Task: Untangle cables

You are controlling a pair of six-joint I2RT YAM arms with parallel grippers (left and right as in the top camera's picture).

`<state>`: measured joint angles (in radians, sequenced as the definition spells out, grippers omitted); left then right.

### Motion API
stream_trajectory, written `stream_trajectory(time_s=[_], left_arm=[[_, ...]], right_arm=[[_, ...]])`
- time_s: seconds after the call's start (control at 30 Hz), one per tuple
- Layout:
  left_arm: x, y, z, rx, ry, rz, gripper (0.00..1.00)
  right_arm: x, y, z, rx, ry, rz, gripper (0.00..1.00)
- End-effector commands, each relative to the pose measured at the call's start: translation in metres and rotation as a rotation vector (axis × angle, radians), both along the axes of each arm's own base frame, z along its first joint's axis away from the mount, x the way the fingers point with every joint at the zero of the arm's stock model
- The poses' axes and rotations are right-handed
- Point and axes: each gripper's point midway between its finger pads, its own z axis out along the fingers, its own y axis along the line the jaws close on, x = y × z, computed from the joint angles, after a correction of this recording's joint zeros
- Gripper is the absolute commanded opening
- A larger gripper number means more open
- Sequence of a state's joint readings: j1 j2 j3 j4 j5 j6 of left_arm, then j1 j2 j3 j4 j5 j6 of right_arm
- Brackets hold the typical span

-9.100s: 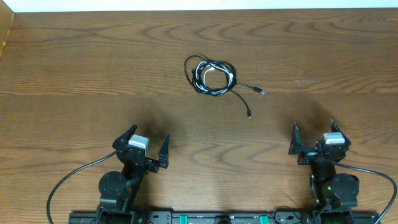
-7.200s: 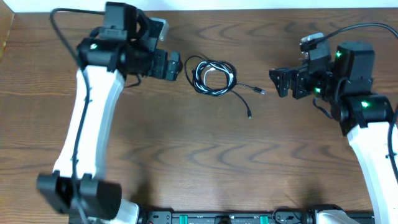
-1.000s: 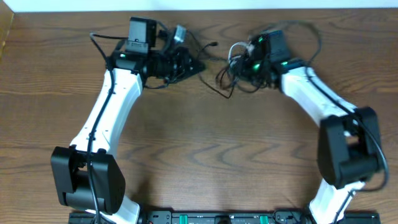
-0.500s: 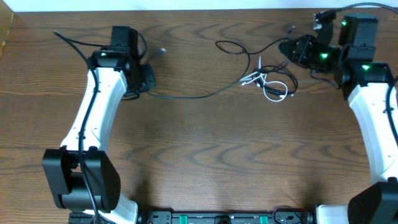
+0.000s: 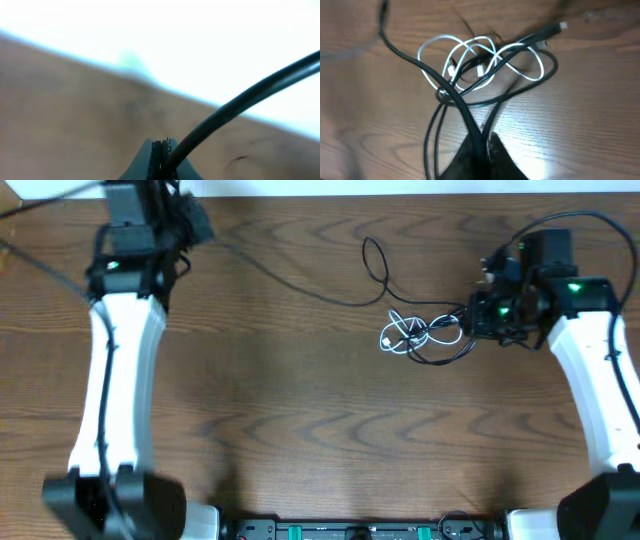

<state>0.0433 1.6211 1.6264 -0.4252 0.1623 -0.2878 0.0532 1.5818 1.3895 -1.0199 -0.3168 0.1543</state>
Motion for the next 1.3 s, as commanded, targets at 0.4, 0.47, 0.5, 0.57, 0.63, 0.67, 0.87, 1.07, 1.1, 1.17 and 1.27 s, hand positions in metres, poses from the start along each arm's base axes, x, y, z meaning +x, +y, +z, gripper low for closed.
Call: stream_trajectory(time_s=[0.4,0.47,0.5,0.57,0.63,0.67,0.87,1.07,1.1,1.17,1.27], left_arm=[[-0.1,-0.063,0.22,-0.27,-0.55,-0.305,0.07],[-0.101,-0.063,0.223,-0.283,-0.558,-0.303,0.07],[-0.101,-0.063,0.225,-0.281,-0.567,-0.304,0.07],[-0.101,-0.063,0.227,-0.279,-0.579,-0.305,0.07],[-0.101,-0.062,0.228,-0.278,-0.582,-0.302,0.07],[-0.101,-0.061,0.228,-0.277,-0.582,-0.296,0.07],[-0.1,-0.06,0.225,-0.278,-0.569,-0.292,0.07],[-0.097,-0.06,0.218,-0.28,-0.543,-0.288,0.08],[-0.096,-0.06,0.216,-0.281,-0.538,-0.287,0.07],[-0.094,-0.06,0.213,-0.283,-0.525,-0.285,0.07],[-0.092,-0.059,0.207,-0.287,-0.503,-0.281,0.07]], right_arm=[[0.051,0.08,0.012,0.125,-0.302,0.38,0.99],[0.047,0.096,0.007,0.122,-0.301,0.437,0.99],[0.041,0.108,0.002,0.12,-0.293,0.485,0.97],[0.03,0.123,-0.008,0.108,-0.274,0.567,0.96],[0.017,0.135,-0.021,0.094,-0.247,0.655,0.95],[0.007,0.142,-0.031,0.085,-0.221,0.722,0.95],[-0.027,0.164,-0.075,0.07,-0.097,0.911,0.84],[-0.031,0.168,-0.091,0.08,-0.052,0.919,0.68],[-0.03,0.167,-0.09,0.081,-0.054,0.918,0.66],[-0.031,0.168,-0.087,0.086,-0.057,0.912,0.65],[-0.032,0.171,-0.078,0.107,-0.075,0.917,0.66]])
